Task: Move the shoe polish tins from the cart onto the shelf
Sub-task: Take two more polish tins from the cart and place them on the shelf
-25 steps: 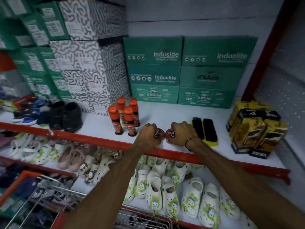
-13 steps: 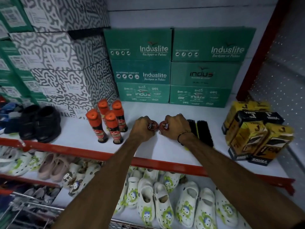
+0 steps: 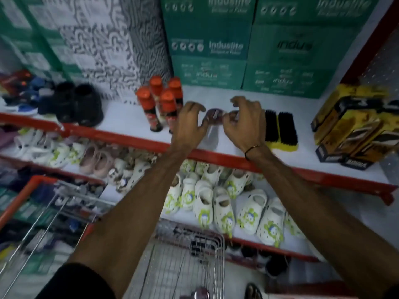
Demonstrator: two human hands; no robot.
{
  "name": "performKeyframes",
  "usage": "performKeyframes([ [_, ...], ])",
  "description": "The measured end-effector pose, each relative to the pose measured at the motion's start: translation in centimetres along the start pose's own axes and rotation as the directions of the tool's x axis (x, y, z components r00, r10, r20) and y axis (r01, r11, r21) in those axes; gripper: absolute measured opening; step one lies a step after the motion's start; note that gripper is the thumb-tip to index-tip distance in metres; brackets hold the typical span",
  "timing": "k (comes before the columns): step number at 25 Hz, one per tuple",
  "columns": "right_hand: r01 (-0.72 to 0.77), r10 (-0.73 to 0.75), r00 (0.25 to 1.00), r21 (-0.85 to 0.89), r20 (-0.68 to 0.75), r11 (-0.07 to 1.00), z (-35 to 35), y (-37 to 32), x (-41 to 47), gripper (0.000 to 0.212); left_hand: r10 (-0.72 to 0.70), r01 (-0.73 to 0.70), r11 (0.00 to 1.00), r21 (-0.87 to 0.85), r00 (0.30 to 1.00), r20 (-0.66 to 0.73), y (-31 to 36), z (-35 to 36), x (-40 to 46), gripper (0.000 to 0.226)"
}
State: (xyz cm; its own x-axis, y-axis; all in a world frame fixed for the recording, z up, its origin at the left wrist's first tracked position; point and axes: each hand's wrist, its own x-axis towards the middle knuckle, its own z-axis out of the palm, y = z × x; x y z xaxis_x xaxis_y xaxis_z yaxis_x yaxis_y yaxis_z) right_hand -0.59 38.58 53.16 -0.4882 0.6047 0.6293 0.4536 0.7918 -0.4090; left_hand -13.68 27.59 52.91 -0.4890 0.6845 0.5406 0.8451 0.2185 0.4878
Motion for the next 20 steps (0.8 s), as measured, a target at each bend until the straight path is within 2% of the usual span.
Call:
performKeyframes([
  [3,0.144,-0.126,0.976,0.089,-0.18,0.986,0.8,-4.0,-4.9,0.024,0.026,-0.038,0.998,-0.042,0.968,-0.25,-1.1,-2.7,-5.2,0.018],
  [5,0.196,-0.172,0.971,0.143,-0.165,0.97,2.6,-6.5,-9.3,0.02,-0.032,0.021,0.999,-0.035,0.934,-0.357,-2.9,-3.7,-9.9,0.016],
  [6,0.208,-0.192,0.976,0.163,-0.106,0.964,4.1,-7.5,-12.0,0.02,-0.09,0.085,0.996,-0.03,0.922,-0.376,-4.5,-3.8,-12.7,0.015],
  [8,0.225,-0.244,0.968,0.221,0.062,0.949,7.0,-8.5,-18.0,0.02,-0.213,0.22,0.975,-0.012,0.925,-0.316,-7.6,-3.0,-18.9,0.017],
  [10,0.233,-0.301,0.92,0.268,0.252,0.935,9.8,-8.0,-24.4,0.021,-0.337,0.342,0.939,0.022,0.933,-0.124,-10.2,-0.9,-25.9,0.02],
  [11,0.228,-0.318,0.878,0.271,0.359,0.935,11.5,-7.3,-27.8,0.022,-0.411,0.411,0.91,0.053,0.912,-0.016,-11.6,0.7,-29.7,0.023],
  [12,0.222,-0.321,0.81,0.252,0.49,0.942,12.7,-6.3,-30.7,0.025,-0.479,0.472,0.877,0.091,0.873,0.089,-12.5,2.2,-33.4,0.026],
  [13,0.197,-0.284,0.695,0.205,0.66,0.959,13.9,-5.1,-33.7,0.03,-0.547,0.533,0.837,0.123,0.81,0.21,-13.2,4.0,-37.3,0.03],
  [14,0.174,-0.207,0.529,0.134,0.823,0.976,15.0,-3.9,-36.2,0.035,-0.594,0.585,0.798,0.144,0.725,0.348,-13.7,5.6,-40.7,0.033],
  [15,0.18,-0.119,0.326,0.061,0.938,0.982,16.4,-2.7,-38.7,0.042,-0.61,0.625,0.765,0.156,0.626,0.485,-14.2,7.4,-43.9,0.035],
  [16,0.2,-0.032,0.128,0.006,0.991,0.98,17.8,-1.3,-41.2,0.05,-0.603,0.657,0.733,0.176,0.51,0.613,-14.5,9.5,-46.9,0.038],
  [17,0.21,0.039,-0.022,-0.033,0.999,0.977,19.0,0.0,-43.4,0.06,-0.589,0.674,0.706,0.217,0.39,0.708,-14.7,11.4,-49.5,0.045],
  [18,0.226,0.099,-0.108,-0.072,0.989,0.971,19.9,1.0,-45.1,0.067,-0.593,0.669,0.683,0.295,0.271,0.758,-14.8,13.1,-51.5,0.053],
  [19,0.256,0.14,-0.153,-0.098,0.978,0.962,20.9,1.9,-47.1,0.074,-0.611,0.637,0.668,0.385,0.173,0.773,-14.8,14.9,-53.5,0.062],
  [20,0.284,0.162,-0.178,-0.106,0.971,0.953,21.7,2.3,-48.9,0.079,-0.628,0.593,0.662,0.459,0.103,0.772,-14.8,16.4,-54.9,0.072],
])
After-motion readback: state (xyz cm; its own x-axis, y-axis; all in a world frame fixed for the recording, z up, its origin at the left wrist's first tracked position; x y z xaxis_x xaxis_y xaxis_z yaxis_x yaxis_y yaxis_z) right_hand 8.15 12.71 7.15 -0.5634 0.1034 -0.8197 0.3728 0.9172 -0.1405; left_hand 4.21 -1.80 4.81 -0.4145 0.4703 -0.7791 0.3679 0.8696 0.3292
